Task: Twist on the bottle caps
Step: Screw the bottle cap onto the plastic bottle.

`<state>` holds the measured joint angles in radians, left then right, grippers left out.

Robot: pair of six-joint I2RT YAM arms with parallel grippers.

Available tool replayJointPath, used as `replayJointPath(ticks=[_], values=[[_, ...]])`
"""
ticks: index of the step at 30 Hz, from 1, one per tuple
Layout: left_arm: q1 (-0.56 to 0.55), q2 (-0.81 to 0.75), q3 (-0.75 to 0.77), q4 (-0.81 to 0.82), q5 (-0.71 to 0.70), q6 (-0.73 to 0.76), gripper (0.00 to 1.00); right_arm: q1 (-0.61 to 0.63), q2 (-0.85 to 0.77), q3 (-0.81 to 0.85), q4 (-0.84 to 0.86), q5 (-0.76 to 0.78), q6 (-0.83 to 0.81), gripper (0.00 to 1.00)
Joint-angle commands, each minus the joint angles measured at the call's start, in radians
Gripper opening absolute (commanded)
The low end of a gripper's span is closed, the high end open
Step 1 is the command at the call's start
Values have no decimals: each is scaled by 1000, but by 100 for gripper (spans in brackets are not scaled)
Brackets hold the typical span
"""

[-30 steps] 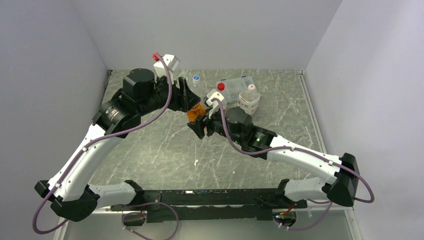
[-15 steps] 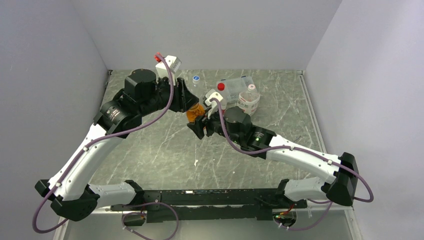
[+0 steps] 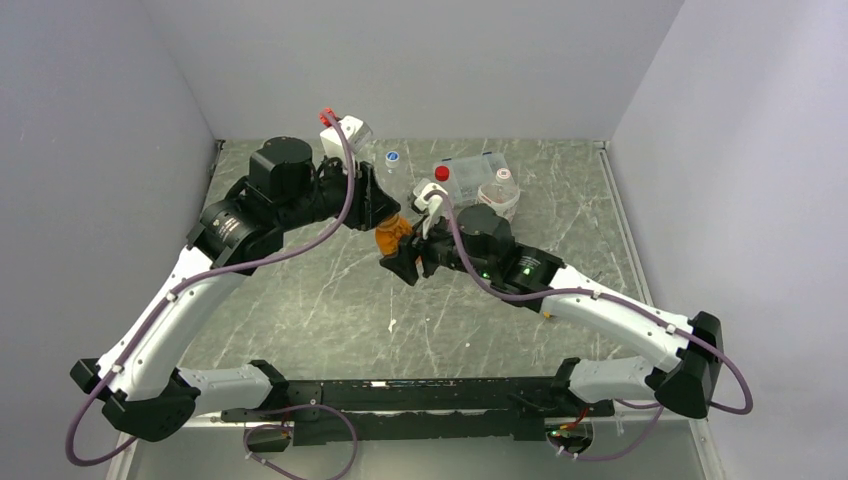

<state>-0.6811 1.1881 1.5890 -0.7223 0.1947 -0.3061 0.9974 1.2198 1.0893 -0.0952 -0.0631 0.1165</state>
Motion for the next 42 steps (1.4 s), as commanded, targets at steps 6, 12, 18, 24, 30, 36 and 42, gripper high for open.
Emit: replayJointPath(ticks=[6, 12, 18, 24, 30, 36, 42], values=[[-5, -33, 30, -24, 282, 112, 7, -106, -119, 49, 183, -498, 113, 25], [-5, -50, 60, 19, 265, 73, 17, -112, -118, 79, 152, -538, 111, 25], [-5, -73, 126, 76, 49, 10, 63, -103, -95, 79, 99, -435, 74, 25], [-3, -65, 127, 64, -55, -9, 83, -61, -89, 62, 84, -192, 53, 26], [-3, -84, 47, 93, -82, -22, 88, -59, -74, 55, 126, -95, 81, 25], [-3, -107, -31, 171, -75, -44, 89, -53, -52, 66, 132, -90, 89, 25], [-4, -107, -60, 205, -46, -63, 88, -51, -49, 71, 135, -91, 91, 25]])
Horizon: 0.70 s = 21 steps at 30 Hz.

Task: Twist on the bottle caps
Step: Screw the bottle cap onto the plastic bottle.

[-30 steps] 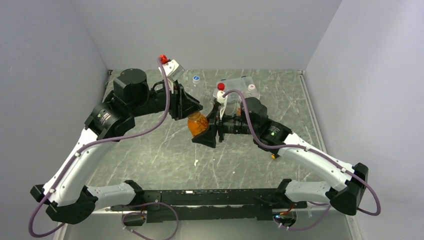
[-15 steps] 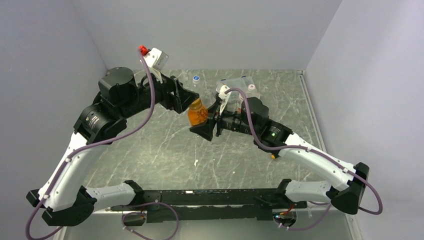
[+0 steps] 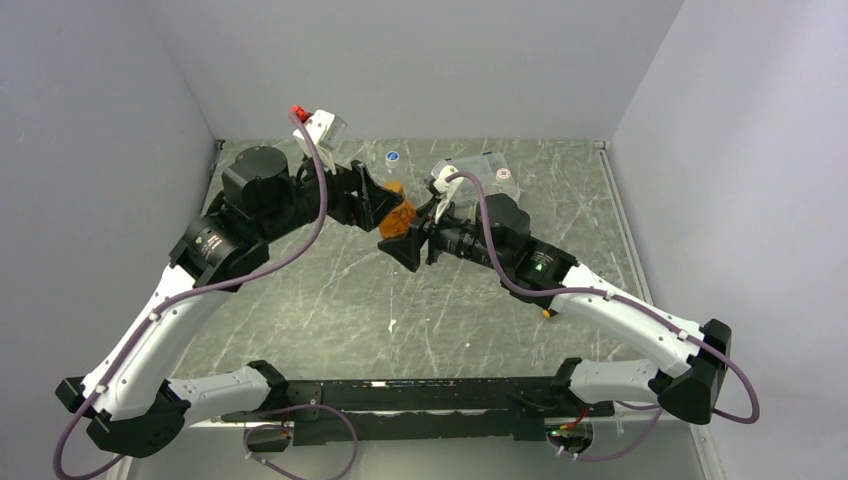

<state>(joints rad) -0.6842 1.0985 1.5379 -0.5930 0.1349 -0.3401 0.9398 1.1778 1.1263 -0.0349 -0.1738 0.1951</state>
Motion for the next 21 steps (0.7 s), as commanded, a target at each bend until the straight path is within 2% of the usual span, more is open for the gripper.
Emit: replayJointPath(ticks=[1, 11, 21], values=[[-1, -20, -17, 87, 14, -31, 87, 7, -6, 36, 74, 18, 12, 25], [-1, -32, -51, 169, 32, -64, 84, 10, 3, 38, 72, 10, 13, 25], [-1, -17, -56, 187, 67, -78, 71, 11, -1, 35, 68, 20, 10, 25]])
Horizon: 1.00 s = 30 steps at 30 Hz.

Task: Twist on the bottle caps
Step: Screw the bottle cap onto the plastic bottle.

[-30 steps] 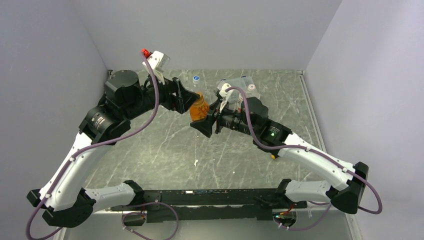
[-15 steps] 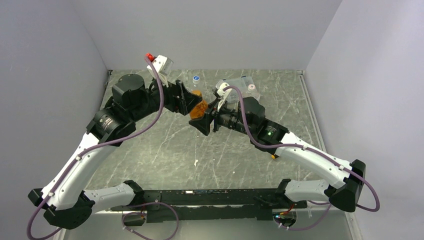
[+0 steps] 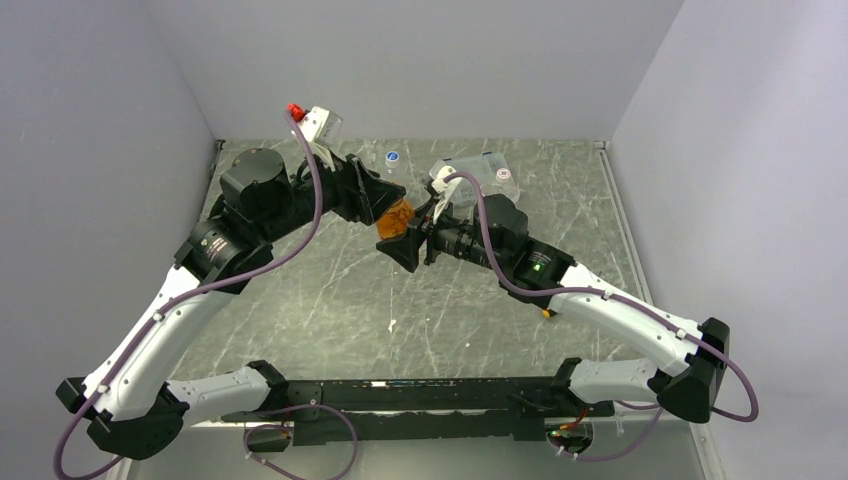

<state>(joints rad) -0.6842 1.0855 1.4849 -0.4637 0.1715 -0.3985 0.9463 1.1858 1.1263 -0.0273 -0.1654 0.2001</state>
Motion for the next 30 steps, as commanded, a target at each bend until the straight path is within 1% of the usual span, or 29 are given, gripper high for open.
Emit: replayJointPath(ticks=[1, 3, 5, 10, 13, 19, 30], values=[[-1, -4, -3, 57, 32, -18, 69, 5, -11, 35, 61, 12, 5, 25], [-1, -3, -2, 55, 31, -18, 67, 5, -9, 35, 60, 15, 5, 25], [-1, 2, 1, 45, 27, -15, 67, 5, -9, 36, 61, 19, 5, 25], [-1, 1, -4, 34, 14, -13, 71, 5, -6, 44, 59, 24, 6, 25], [-1, -1, -5, 33, 7, -11, 71, 5, -1, 48, 56, 23, 4, 25], [-1, 3, -7, 34, 10, -15, 66, 5, 3, 49, 58, 23, 5, 25], [-1, 6, -21, 32, 17, -26, 51, 5, 13, 66, 51, 37, 13, 25]])
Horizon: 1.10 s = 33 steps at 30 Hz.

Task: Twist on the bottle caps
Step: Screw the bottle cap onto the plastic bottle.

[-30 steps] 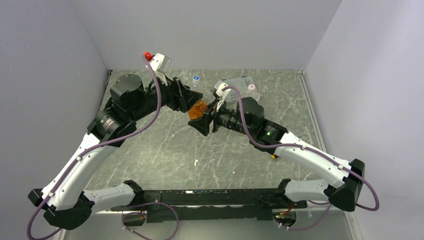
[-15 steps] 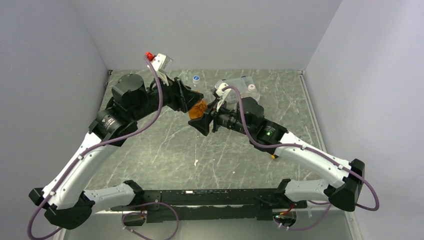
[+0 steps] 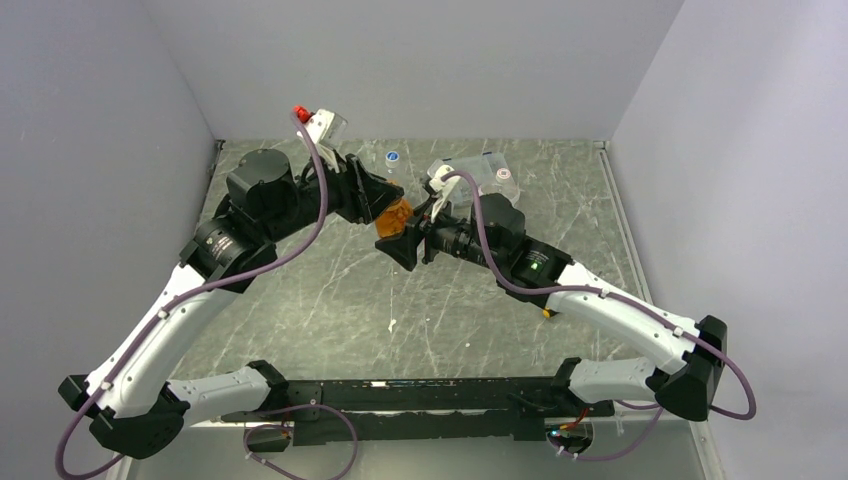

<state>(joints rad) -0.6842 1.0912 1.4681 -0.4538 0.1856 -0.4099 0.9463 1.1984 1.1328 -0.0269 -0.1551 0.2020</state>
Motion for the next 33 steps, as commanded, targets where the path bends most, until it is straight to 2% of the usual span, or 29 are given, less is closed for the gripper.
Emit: replayJointPath(ticks=[1, 6, 11, 15, 17, 26, 33], values=[[-1, 1, -9, 23, 3, -16, 50, 5, 3, 64, 49, 30, 12, 24], [-1, 5, -12, 23, 3, -22, 40, 5, 6, 89, 30, 40, 16, 22], [-1, 4, -3, 8, 29, -20, 18, 5, 2, 93, 30, -7, 12, 22], [-2, -3, 2, 1, 107, -2, 4, 3, -7, 104, 5, -84, -4, 22], [-1, -7, 6, -6, 168, 19, 0, 2, -15, 107, 6, -143, -15, 22], [-1, -37, 39, -19, 388, 63, 0, 0, -40, 130, 15, -419, -6, 22], [0, -47, 55, -6, 512, 64, 0, -1, -63, 142, 20, -528, 8, 21]])
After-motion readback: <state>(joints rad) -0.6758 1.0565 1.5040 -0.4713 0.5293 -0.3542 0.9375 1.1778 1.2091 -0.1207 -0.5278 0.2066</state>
